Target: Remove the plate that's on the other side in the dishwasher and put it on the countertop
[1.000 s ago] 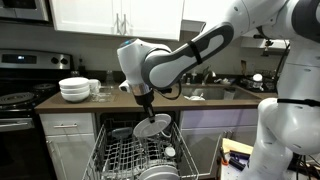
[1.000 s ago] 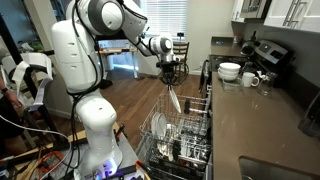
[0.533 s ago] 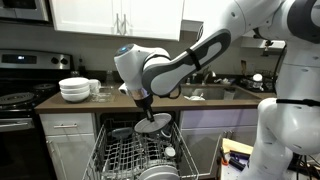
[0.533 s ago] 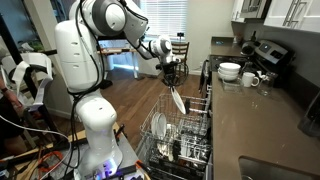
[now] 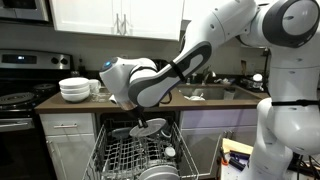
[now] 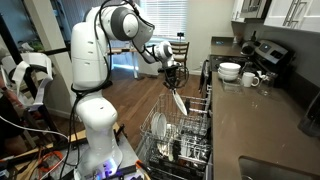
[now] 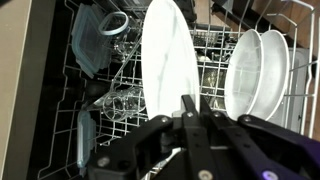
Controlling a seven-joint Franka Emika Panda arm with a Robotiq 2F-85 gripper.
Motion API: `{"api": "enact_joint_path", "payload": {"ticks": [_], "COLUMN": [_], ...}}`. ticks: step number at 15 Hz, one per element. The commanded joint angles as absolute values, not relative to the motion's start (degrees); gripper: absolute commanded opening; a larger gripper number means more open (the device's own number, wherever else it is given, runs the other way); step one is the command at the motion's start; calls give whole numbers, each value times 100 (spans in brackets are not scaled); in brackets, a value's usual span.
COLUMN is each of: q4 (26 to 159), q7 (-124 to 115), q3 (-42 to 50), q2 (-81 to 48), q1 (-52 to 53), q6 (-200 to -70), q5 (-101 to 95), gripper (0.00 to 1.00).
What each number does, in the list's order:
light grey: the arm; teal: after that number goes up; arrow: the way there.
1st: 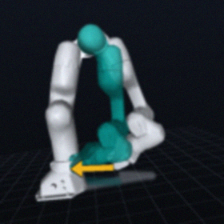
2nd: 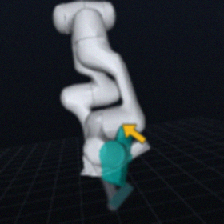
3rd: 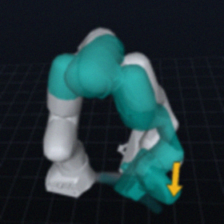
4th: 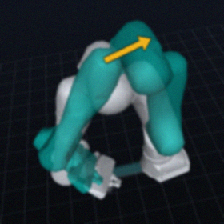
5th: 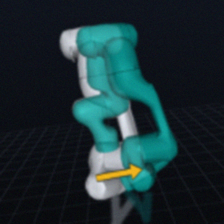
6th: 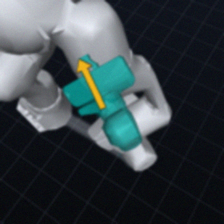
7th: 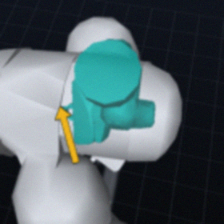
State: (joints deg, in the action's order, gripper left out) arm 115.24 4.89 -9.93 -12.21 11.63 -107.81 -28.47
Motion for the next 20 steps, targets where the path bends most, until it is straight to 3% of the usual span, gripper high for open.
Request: {"api": "enact_joint_path", "payload": {"ticks": [1,13,14,20], "q4": [10992,10894,10894,10725], "q7": [155,263,263,-972], "q3": [-978,-1005,-1005,-997], "q2": [-1518,-1643,-1650,-1652], "q1": [1406,1479,1479,1836], "q6": [-10243,-10197,-10198,-9560], "q5": [-3182,-2997,-2997,-3276], "gripper": [2,7,2,2]}}
